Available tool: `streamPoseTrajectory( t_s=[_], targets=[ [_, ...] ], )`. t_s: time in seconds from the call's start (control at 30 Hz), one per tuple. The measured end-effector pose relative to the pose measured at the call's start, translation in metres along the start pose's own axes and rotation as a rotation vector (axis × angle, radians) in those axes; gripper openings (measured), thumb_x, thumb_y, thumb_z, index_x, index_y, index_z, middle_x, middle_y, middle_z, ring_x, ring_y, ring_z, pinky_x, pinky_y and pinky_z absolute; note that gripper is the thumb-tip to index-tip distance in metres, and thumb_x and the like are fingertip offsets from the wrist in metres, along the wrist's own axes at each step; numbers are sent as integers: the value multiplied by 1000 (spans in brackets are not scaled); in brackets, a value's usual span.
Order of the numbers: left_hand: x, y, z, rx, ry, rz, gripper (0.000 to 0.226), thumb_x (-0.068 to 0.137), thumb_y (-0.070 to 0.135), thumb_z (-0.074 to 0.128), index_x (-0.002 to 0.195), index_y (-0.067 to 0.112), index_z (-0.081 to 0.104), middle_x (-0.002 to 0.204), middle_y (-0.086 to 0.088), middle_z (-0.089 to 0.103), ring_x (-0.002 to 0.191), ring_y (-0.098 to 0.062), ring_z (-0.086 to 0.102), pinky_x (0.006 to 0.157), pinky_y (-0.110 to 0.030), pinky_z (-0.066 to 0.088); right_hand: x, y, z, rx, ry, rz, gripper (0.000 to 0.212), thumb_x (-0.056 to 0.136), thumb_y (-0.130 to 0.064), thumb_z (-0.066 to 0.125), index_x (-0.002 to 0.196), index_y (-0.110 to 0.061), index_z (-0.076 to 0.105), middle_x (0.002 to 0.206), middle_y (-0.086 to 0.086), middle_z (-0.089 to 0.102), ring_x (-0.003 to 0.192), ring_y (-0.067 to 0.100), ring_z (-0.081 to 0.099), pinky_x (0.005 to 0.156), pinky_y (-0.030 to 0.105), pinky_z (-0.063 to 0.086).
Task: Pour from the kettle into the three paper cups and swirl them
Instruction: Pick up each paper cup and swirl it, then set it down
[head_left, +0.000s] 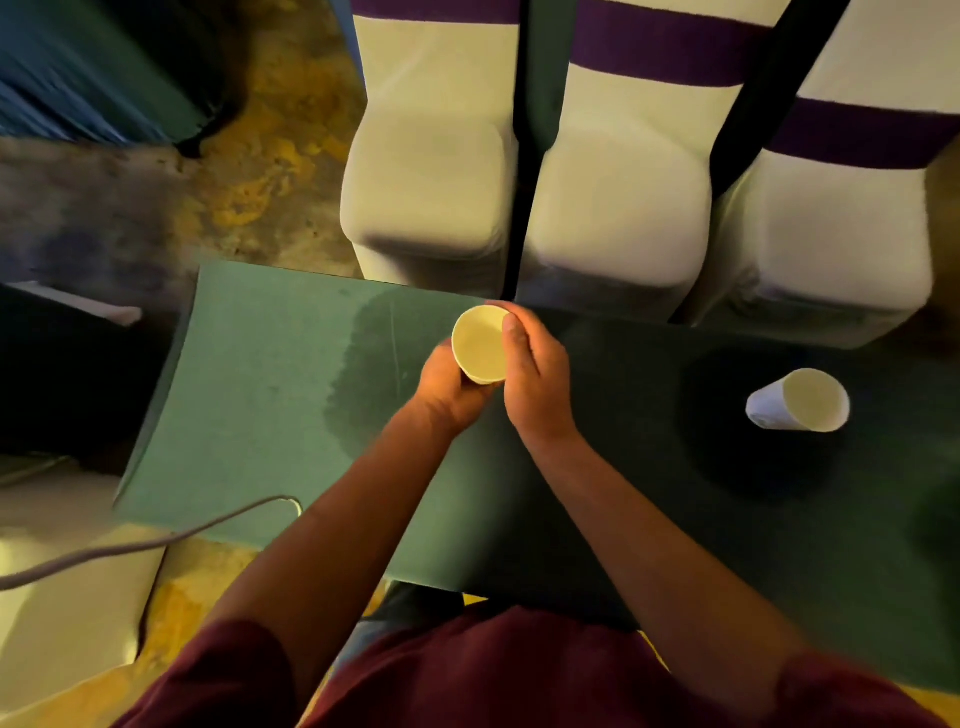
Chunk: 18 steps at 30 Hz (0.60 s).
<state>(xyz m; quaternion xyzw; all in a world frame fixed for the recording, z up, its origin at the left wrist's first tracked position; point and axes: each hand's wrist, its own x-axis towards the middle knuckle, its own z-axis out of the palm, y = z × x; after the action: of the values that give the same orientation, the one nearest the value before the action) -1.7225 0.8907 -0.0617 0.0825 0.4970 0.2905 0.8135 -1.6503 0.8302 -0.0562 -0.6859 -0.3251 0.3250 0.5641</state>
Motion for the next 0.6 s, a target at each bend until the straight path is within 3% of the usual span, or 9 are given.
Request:
streamPoseTrajectory(
  t_s=[0.1,0.17,0.3,0.37,0.5,0.6],
  targets=[
    [15,18,-18,72,111,0,19,102,17,47,103,7,63,91,-14,69,80,-25,69,64,-29,60,8,6,27,-8,25,30,32,105,-22,42,119,-16,70,112,-6,71,100,-6,63,89,17,48],
    [22,30,-26,82,154,-28,34,101,37,52,113,7,63,95,-15,73,88,-28,72,77,-38,61,11,12,44,-20,50,52,33,105,-23,41,119,-15,69,114,-3,72,103,2,65,89,19,50],
    [42,56,-47,154,270,20,47,102,48,42,90,10,66,80,-14,75,86,-31,68,85,-43,54,17,20,77,-41,60,98,34,105,-25,40,122,-15,68,116,-4,71,104,2,64,86,16,50],
    [51,67,-62,137,287,30,55,102,51,37,103,6,70,96,-16,75,99,-33,69,94,-47,54,20,26,88,-45,47,122,33,106,-25,40,123,-17,67,114,-6,70,102,-2,64,84,17,51],
    [58,98,-98,67,292,94,59,103,48,34,122,1,63,101,-19,76,90,-29,75,78,-37,57,23,32,109,-57,33,155,33,107,-23,40,125,-15,67,116,-4,69,99,-11,60,79,9,47],
    [55,116,-119,22,314,145,60,103,46,35,124,-3,61,108,-25,73,98,-36,73,83,-41,58,24,36,123,-57,20,166,32,107,-20,41,124,-13,67,116,-2,69,99,-11,60,77,6,45]
  ],
)
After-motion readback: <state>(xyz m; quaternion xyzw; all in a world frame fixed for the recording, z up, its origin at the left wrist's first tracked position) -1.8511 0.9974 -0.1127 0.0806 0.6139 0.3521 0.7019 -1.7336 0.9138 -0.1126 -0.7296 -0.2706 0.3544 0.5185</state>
